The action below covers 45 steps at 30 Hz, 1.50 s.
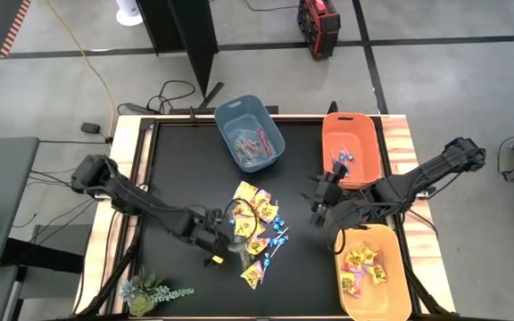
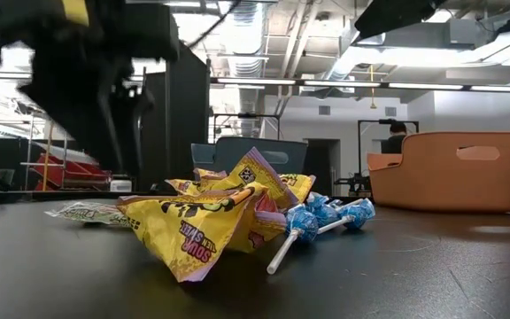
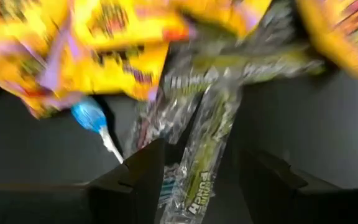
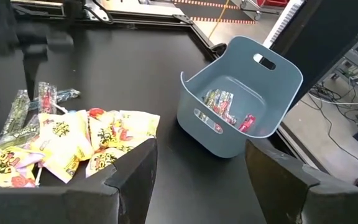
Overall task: Sort candy
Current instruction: Put the transparent candy into the blue bin
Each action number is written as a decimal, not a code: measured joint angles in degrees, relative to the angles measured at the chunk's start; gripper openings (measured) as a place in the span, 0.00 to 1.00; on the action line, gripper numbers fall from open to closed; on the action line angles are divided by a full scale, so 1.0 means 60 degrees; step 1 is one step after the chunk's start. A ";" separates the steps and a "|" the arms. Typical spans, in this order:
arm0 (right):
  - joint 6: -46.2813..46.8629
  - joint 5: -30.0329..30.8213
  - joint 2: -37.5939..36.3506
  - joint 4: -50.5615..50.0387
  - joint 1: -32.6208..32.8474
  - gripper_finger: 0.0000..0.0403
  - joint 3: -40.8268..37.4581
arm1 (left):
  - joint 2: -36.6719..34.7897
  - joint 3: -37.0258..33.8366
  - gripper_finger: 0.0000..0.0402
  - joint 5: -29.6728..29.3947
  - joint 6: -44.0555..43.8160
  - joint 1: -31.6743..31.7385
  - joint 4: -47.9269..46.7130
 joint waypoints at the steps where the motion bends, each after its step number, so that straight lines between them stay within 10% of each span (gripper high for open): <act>1: 0.0002 0.0000 0.0000 0.0007 0.0000 0.64 0.0000 | 0.0212 0.0000 0.45 0.0024 -0.0106 0.0000 0.0004; 14: 0.0004 0.0000 0.0000 0.0041 0.0033 0.64 0.0000 | 0.1078 0.0015 0.44 0.0532 -0.0718 -0.0044 0.0071; 24: 0.0098 0.0000 0.0000 0.0021 0.0033 0.64 0.0000 | 0.1079 0.0249 0.05 0.0959 -0.0936 -0.0040 -0.0100; 33: 0.0095 0.0000 0.0000 0.0006 0.0033 0.64 0.0000 | 0.1082 0.2242 0.04 0.1144 -0.0610 -0.0040 -0.2841; 45: 0.0087 0.0000 0.0000 0.0008 0.0033 0.64 0.0000 | 0.1066 0.4087 0.03 -0.3825 -0.0154 0.0929 -0.4845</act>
